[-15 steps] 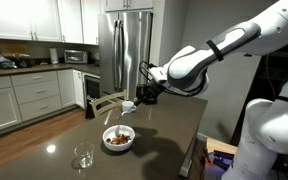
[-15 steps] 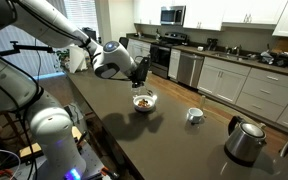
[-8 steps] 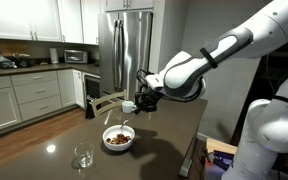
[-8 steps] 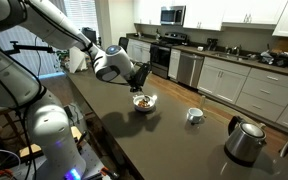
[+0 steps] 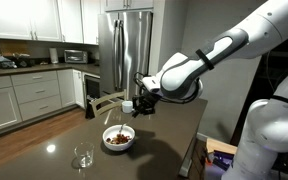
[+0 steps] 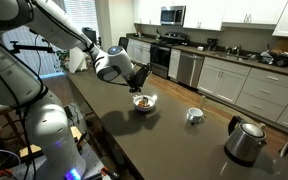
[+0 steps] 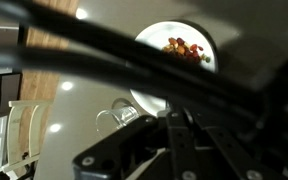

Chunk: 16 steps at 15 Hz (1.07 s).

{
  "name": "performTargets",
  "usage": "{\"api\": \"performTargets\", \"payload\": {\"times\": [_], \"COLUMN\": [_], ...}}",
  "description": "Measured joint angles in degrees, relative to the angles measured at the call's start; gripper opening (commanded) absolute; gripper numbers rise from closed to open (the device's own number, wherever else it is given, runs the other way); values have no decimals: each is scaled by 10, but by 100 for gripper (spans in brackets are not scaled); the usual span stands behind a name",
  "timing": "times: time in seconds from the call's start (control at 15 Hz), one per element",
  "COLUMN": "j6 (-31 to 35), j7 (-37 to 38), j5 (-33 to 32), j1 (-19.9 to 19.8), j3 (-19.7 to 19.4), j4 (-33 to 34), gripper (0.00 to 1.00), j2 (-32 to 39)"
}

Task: Use the spoon to put the contents in the bowl into the cup, then mix the contents in the bowl

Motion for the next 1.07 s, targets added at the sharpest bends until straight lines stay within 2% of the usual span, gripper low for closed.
{"api": "performTargets", "payload": {"times": [0.6, 0.67, 1.07], "j6": [0, 0, -5], "j7": [0, 0, 1], "j5": [0, 0, 1], "j1": [0, 0, 1], "j3": [0, 0, 0], "j4": [0, 0, -2], "gripper": [5, 2, 5], "j2": [1, 1, 1]}}
